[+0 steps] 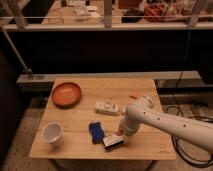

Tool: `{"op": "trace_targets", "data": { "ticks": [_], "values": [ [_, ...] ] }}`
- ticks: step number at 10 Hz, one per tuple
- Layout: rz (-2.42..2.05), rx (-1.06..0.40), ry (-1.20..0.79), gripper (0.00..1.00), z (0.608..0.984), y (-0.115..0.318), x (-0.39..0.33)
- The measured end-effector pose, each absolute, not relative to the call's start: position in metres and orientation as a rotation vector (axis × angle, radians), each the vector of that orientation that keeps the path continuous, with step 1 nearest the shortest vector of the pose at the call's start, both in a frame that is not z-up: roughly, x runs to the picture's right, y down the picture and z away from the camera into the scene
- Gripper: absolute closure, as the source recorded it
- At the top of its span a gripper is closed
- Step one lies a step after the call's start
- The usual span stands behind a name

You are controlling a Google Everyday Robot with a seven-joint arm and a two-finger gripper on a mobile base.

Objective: Place the eraser on the white sponge

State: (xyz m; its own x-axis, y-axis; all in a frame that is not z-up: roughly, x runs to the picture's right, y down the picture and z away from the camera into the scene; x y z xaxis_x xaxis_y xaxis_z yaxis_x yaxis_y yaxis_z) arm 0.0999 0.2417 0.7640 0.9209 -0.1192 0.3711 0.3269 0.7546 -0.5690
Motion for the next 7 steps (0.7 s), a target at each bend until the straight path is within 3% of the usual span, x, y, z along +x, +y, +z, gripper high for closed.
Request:
{"op": "trace_targets", "data": {
  "ticks": [3,7],
  "values": [
    [-0.276,-0.609,-0.378,1.0,0.716,0.188,0.065],
    [-0.256,-0.603,-0.355,1.0,0.707,0.152,0.05]
  ]
}}
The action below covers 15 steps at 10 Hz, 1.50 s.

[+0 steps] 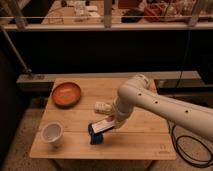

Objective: Place the eraser on the white sponge

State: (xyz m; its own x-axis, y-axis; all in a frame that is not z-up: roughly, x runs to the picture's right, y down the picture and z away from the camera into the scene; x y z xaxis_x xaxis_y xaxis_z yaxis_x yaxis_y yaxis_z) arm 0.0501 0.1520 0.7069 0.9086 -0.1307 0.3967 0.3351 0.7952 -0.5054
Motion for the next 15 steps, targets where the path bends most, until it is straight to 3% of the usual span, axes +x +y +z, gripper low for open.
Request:
{"op": "trace_targets", "data": {
  "ticks": [3,6,9,13,15],
  "values": [
    [-0.241,-0.621,-0.338,1.0,0.733,0.163,0.039],
    [-0.244,-0.651,-0.319,0.98,0.782,0.199,0.021],
    [-0.254,-0.681,-0.356,0.71,0.809,0.219,-0.003],
    [-0.3,-0.69,-0.371,0.31,0.807,0.216,-0.023],
    [-0.314,-0.697,-0.332,0.2,0.808,0.217,-0.025]
  ]
}}
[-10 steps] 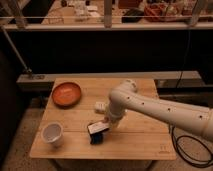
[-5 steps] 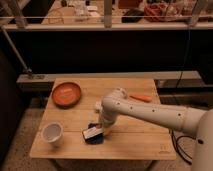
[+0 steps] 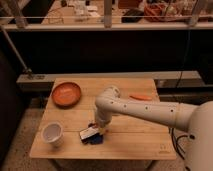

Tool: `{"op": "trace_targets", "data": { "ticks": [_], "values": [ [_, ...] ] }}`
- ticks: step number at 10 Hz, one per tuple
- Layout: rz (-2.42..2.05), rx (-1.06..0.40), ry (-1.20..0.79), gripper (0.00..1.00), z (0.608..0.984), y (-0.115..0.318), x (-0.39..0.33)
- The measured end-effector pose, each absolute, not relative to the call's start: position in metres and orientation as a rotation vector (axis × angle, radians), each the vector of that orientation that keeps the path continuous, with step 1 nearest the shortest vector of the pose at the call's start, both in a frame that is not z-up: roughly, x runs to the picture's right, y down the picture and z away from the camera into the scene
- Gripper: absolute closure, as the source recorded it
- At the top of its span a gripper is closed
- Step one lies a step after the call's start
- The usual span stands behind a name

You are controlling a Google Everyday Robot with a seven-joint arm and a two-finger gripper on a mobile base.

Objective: Place the eraser on the white sponge

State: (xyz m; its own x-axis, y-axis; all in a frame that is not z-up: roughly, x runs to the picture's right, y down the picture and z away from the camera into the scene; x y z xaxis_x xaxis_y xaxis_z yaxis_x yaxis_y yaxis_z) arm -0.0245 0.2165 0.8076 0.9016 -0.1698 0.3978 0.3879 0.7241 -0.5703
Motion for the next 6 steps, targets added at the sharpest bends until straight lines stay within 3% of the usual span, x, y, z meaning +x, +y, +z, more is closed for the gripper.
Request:
{"op": "trace_targets", "data": {
  "ticks": [6],
  "values": [
    [-0.289,-0.69,-0.342,0.2,0.792,0.201,-0.012]
  ]
}}
